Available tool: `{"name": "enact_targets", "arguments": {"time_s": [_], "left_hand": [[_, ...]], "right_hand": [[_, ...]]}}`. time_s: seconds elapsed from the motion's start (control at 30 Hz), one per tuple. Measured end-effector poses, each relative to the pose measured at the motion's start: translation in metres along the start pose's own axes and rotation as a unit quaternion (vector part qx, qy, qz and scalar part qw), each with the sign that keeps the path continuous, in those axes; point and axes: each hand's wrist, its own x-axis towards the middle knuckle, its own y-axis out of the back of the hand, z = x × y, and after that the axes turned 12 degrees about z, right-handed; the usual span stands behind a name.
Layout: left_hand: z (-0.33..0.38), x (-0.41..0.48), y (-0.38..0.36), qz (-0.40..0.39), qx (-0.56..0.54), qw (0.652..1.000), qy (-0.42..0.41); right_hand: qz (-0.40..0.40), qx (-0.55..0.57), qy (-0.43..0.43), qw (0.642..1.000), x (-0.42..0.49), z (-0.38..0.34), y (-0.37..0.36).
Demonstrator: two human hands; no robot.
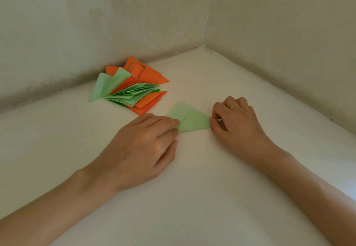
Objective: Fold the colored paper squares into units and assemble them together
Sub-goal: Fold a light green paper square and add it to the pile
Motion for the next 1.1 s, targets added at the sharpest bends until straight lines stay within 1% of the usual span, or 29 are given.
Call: {"name": "enact_targets", "arguments": {"time_s": [0.03, 0.1, 0.17, 0.33, 0.4, 0.5, 0.63, 0.73, 0.8, 0.87, 0.9, 1.0, 1.1], "left_hand": [[0.005, 0.005, -0.004, 0.004, -0.007, 1.000, 0.003], [0.013, 0.013, -0.012, -0.019, -0.012, 1.000, 0.004], [0.015, 0.017, -0.018, -0.041, -0.016, 0.999, 0.010], [0.011, 0.016, -0.019, -0.062, -0.053, 0.996, 0.039], [0.011, 0.015, -0.019, -0.068, -0.063, 0.994, 0.051], [0.012, 0.014, -0.019, -0.068, -0.063, 0.995, 0.048], [0.012, 0.015, -0.017, -0.067, -0.051, 0.996, 0.038], [0.013, 0.016, -0.017, -0.065, -0.046, 0.996, 0.040], [0.013, 0.016, -0.016, -0.069, -0.043, 0.996, 0.041], [0.013, 0.016, -0.016, -0.077, -0.043, 0.995, 0.041], [0.013, 0.016, -0.016, -0.082, -0.041, 0.995, 0.040], [0.005, 0.010, -0.012, -0.088, -0.023, 0.995, 0.036], [-0.008, -0.004, -0.005, -0.055, -0.011, 0.998, 0.022]], "right_hand": [[0.001, 0.002, -0.001, 1.000, 0.000, -0.001, 0.001], [-0.006, 0.007, -0.010, 1.000, 0.000, -0.003, 0.003], [-0.025, 0.001, -0.024, 0.999, 0.000, -0.002, 0.005], [-0.072, 0.013, -0.038, 0.997, 0.001, 0.015, 0.015], [-0.060, 0.025, -0.025, 0.998, 0.001, 0.018, 0.017], [-0.007, 0.066, 0.017, 0.998, 0.003, 0.015, 0.018], [-0.028, 0.122, -0.007, 0.992, 0.005, 0.003, 0.014], [-0.011, 0.149, -0.044, 0.988, 0.006, -0.001, 0.015], [-0.011, 0.106, -0.046, 0.993, 0.005, -0.003, 0.014], [-0.038, 0.041, -0.024, 0.998, 0.004, -0.003, 0.010], [-0.053, 0.031, -0.020, 0.998, 0.003, -0.003, 0.009], [-0.078, 0.046, -0.026, 0.996, 0.004, -0.002, 0.009], [-0.070, 0.055, -0.023, 0.996, 0.006, -0.002, 0.008]]}}
